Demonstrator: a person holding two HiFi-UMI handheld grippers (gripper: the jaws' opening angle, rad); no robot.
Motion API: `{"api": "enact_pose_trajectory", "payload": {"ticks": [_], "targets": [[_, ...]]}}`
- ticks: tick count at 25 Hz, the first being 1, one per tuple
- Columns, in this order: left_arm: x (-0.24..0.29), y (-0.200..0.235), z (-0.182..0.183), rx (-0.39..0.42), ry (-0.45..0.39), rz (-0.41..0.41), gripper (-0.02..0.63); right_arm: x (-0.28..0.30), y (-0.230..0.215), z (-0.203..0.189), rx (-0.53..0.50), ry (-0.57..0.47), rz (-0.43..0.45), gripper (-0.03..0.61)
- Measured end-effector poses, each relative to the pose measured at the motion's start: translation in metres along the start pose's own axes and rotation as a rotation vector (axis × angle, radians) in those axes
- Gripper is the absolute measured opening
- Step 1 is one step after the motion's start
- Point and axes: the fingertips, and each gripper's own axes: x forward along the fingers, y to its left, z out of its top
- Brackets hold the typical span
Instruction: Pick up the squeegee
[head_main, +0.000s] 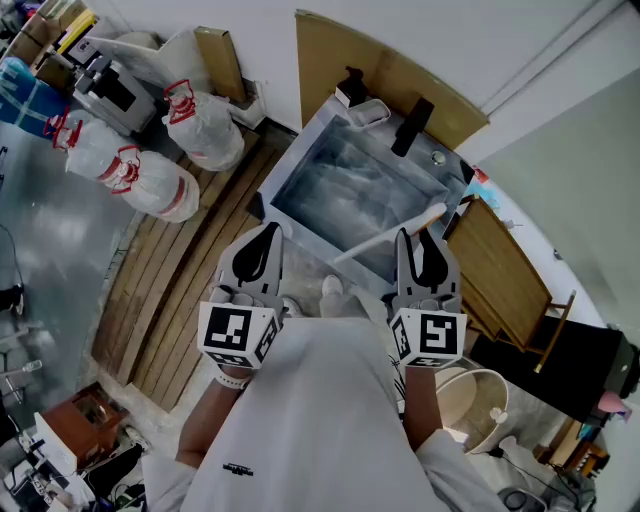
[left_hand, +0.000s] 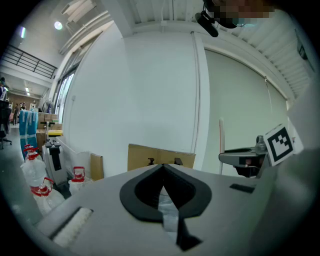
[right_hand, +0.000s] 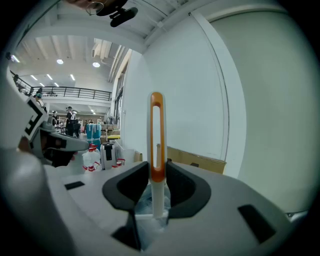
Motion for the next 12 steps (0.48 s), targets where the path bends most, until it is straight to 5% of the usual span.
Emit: {"api": "enact_pose_trajectory", "payload": {"ticks": [12], "targets": [[-0.0015, 0.0010, -0.0026, -0.007, 0.000, -0.003, 0.005, -0.0029, 0.0044, 0.0035, 0.000, -0.009, 0.009, 0.104]]}}
